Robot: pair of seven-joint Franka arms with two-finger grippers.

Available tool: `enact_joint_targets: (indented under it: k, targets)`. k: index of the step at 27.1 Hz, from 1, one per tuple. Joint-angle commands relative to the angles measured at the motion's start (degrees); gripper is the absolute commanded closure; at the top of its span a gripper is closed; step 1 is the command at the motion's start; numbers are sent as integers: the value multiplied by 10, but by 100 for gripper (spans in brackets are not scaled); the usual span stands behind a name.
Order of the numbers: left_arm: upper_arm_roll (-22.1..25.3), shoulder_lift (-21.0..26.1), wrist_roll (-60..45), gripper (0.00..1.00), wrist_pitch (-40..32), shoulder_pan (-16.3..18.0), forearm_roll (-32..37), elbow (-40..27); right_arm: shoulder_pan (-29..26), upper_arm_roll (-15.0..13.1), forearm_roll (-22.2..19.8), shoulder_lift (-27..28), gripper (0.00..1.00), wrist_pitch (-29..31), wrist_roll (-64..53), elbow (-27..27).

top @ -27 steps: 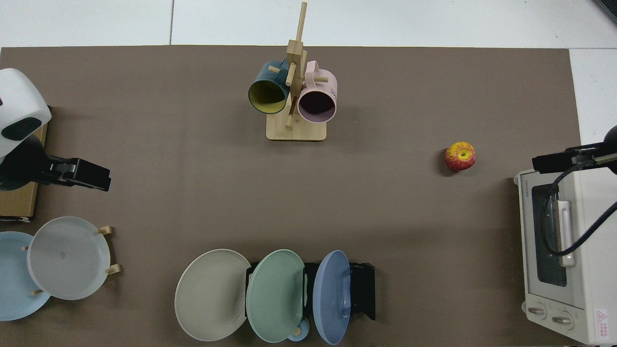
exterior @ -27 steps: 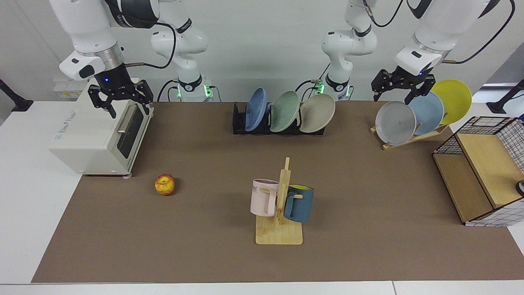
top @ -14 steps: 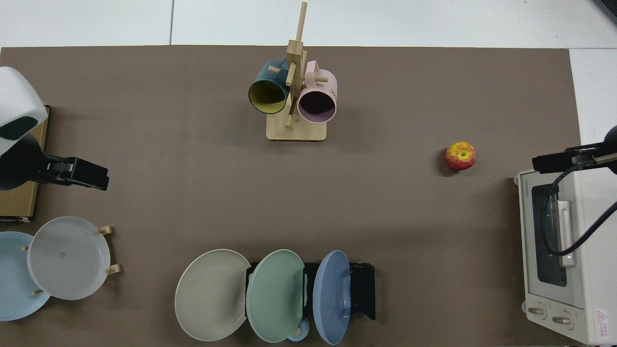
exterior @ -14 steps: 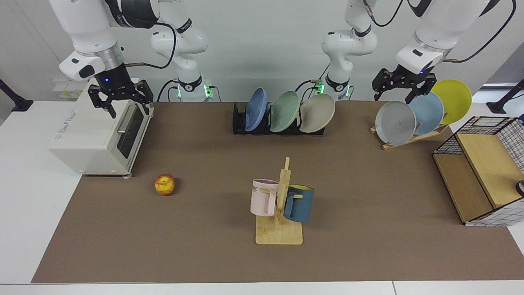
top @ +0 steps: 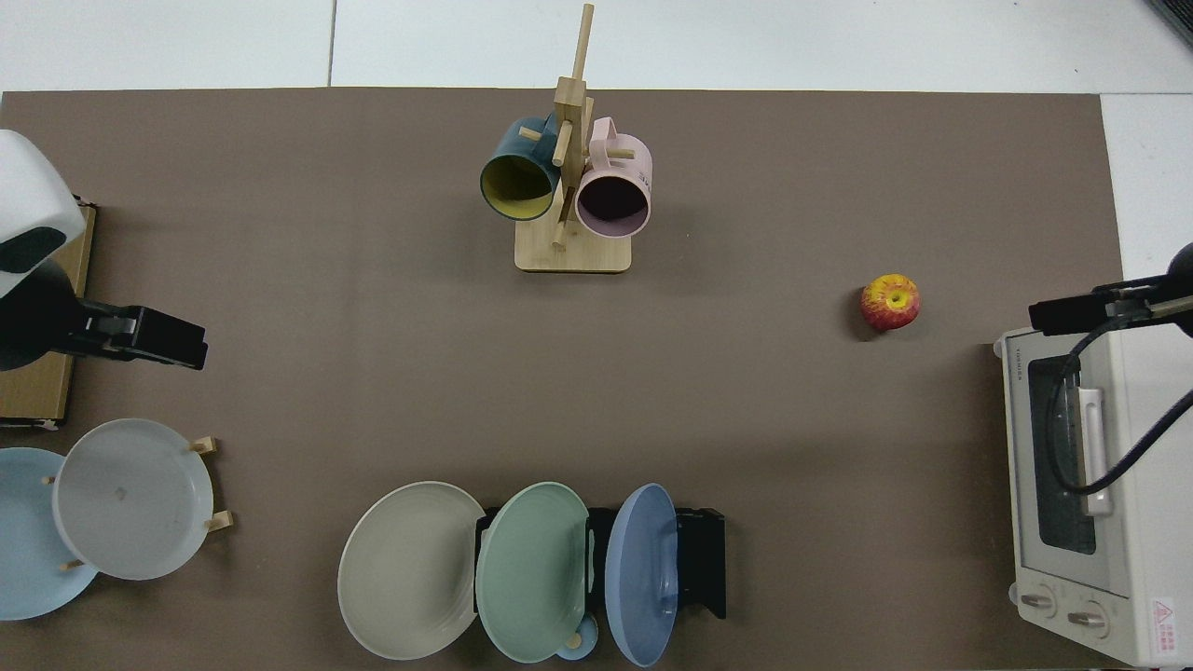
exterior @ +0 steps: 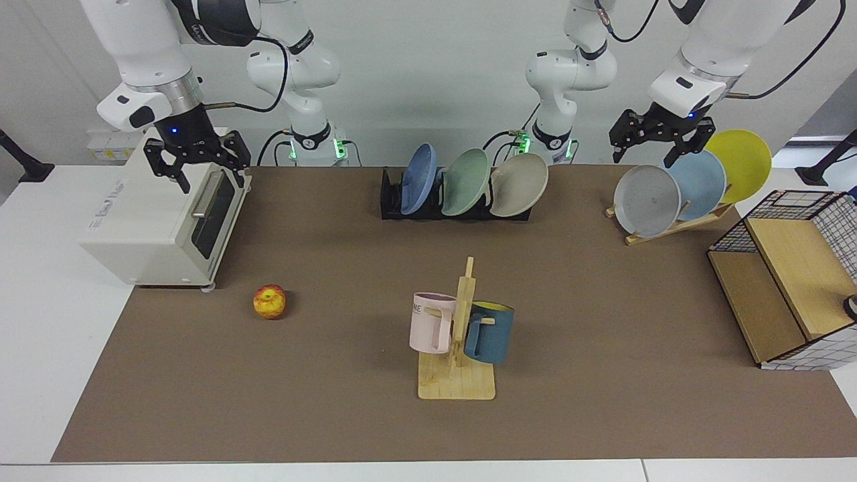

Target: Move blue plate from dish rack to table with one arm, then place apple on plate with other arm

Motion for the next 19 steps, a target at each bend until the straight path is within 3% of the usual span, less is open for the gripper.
enact_joint_targets:
  k: [1, 11, 19]
  targets:
    - [0, -8, -1, 0, -8, 1, -8, -3, -3, 3, -5, -4, 1, -1, -8, -3]
    - [-3, -21, 0, 0, 1, -3, -12, -28, -3, 3, -5, -4, 1, -1, -8, -3]
    - [-6, -39, -14, 0, 3, -10, -64, -60, -3, 3, -5, -4, 1, -1, -8, -3]
